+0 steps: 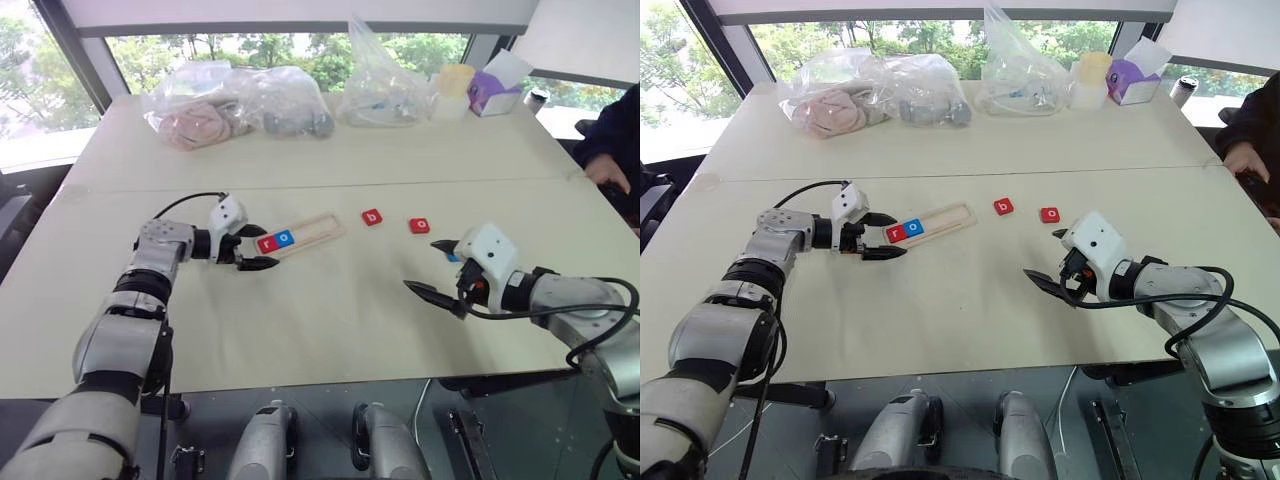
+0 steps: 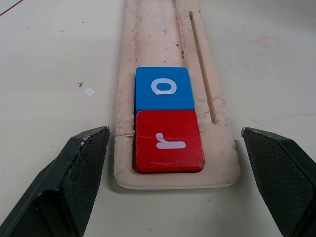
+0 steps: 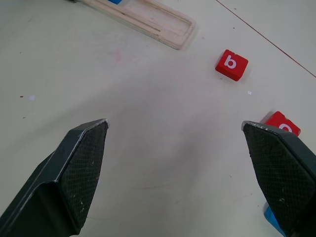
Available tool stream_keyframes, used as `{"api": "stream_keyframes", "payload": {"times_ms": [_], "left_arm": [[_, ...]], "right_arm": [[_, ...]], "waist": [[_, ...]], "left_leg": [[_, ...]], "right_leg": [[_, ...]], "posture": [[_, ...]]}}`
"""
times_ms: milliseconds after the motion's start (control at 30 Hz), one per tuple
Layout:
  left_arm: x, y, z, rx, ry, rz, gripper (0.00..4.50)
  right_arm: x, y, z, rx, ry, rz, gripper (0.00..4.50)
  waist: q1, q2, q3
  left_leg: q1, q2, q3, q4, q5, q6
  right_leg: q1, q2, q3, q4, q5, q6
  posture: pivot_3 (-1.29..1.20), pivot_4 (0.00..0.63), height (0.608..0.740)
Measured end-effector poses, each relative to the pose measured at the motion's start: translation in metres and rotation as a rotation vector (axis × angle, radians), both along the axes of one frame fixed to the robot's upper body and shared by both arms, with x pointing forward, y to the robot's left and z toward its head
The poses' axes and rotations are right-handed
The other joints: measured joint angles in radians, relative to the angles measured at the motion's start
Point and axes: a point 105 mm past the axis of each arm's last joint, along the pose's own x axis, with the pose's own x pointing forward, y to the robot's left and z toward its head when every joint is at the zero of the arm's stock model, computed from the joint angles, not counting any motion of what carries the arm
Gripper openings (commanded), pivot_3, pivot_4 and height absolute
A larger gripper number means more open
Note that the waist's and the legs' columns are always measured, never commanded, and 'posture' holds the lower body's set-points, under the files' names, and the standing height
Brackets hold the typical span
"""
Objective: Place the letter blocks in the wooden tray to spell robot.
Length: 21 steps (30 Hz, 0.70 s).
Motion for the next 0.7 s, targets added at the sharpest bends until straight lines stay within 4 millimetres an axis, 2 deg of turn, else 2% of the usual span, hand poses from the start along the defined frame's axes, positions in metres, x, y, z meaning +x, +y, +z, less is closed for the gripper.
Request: {"api": "stream_keyframes", "payload": {"times_ms": [700], "left_arm": [[0.0009, -0.0010, -0.0055, 0.033, -0.013, 0.009, 4.50]], "right_arm": [[0.0028, 0.0017, 0.0048, -0.004, -0.021, 0.001, 4.45]], "waist": [[-0.002, 0.000, -0.001]], "left_leg": [[0.002, 0.000, 0.000, 0.004, 0.000, 0.000]], "right_leg": [[0.002, 0.000, 0.000, 0.003, 0.000, 0.000]], "posture": [[0.00, 0.150, 0.725]]}}
